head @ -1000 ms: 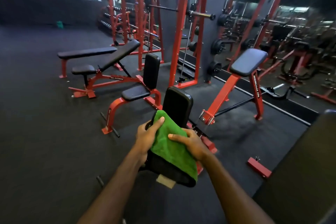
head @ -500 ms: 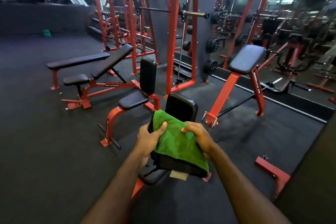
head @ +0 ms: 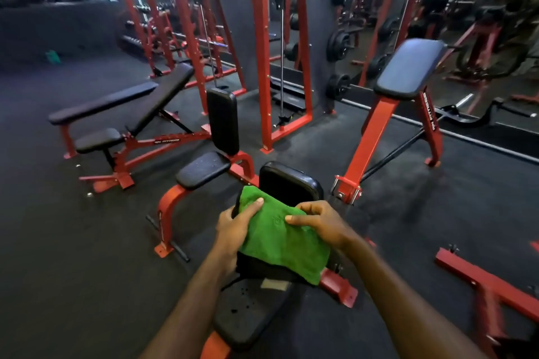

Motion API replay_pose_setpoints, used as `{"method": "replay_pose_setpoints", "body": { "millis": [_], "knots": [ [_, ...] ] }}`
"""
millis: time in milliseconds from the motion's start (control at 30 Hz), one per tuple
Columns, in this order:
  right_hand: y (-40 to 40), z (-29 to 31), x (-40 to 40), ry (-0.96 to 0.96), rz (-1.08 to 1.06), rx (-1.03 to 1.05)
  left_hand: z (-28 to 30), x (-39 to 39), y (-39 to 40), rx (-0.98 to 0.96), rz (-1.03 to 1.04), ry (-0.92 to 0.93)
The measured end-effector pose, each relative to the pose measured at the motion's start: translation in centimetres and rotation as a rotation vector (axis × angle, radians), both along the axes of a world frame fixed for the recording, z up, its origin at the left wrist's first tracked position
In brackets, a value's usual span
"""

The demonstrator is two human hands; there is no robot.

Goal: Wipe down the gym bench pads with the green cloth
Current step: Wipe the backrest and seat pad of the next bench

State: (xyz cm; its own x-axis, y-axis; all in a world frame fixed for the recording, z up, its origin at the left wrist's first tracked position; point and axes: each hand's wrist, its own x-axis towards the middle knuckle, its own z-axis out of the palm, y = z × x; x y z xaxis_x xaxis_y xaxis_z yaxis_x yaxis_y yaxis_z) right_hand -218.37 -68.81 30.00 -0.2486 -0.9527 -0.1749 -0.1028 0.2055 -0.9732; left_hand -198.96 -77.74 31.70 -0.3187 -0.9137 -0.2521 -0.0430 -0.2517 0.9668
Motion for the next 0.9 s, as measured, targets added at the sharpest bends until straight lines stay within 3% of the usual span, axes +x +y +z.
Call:
{"method": "replay_pose_setpoints", "body": {
  "millis": [300,667,900],
  "knots": [
    [-5.2,-2.6,-8.1,0.066,-0.118,0.104,-4.3,-8.5,-7.2,0.026,-0.073,-0.088],
    [-10.9,-5.7,-13.6,0.300,-0.049,0.339,-11.1,-13.6,-14.6,0.095,-0.193,-0.275],
    [-15.5,-5.8,-16.5,0.491,-0.049,0.431,-14.2,-16.1,-17.8,0.110,-0.226,-0.144]
  ]
}}
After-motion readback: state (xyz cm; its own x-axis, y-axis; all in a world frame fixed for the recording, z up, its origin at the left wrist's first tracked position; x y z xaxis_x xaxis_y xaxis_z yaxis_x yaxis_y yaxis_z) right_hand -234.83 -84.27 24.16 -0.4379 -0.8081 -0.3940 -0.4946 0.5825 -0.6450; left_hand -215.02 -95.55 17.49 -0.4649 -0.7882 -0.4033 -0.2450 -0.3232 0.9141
